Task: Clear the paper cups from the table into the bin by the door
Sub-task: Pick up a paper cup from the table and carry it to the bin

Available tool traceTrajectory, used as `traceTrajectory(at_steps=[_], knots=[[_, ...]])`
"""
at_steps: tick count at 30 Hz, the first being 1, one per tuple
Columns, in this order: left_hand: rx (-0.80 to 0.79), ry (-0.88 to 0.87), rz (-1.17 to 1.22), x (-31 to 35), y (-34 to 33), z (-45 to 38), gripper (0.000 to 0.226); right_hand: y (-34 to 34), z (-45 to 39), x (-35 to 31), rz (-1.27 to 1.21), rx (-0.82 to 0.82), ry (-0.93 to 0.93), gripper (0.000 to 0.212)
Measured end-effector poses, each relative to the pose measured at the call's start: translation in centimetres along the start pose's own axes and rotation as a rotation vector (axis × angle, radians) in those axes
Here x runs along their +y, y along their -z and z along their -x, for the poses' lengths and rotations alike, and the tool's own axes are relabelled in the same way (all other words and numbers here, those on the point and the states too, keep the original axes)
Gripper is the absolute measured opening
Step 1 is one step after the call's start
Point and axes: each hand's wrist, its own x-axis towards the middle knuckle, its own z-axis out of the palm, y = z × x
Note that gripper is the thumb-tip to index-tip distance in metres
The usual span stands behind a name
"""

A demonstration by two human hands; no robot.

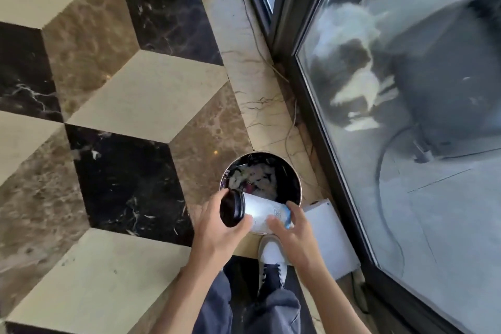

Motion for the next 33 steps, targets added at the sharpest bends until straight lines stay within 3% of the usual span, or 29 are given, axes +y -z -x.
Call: traceTrajectory(at_steps=[8, 17, 25, 33], knots=[[0.008, 0.028, -0.021, -3.1, -3.7, -6.6, 0.073, -2.0, -8.1, 2.5, -0.053, 0.015, -0.005, 0.073], [0.027, -0.042, 0.043, -0.9, -2.6, -5.6, 0.071, -0.1, -6.1, -0.5, -0.143, 0.061, 0.049, 0.066], [0.12, -0.249, 0.059, 9.6, 5.5, -0.4, 0.072, 3.3, 2.0, -13.1, -0.091, 0.086, 0.337, 0.064], [0.362, -0.555, 0.116, 25.6, 19.7, 12.9, 0.071, 7.4, 20.8, -31.7, -0.005, 0.093, 0.734, 0.069]])
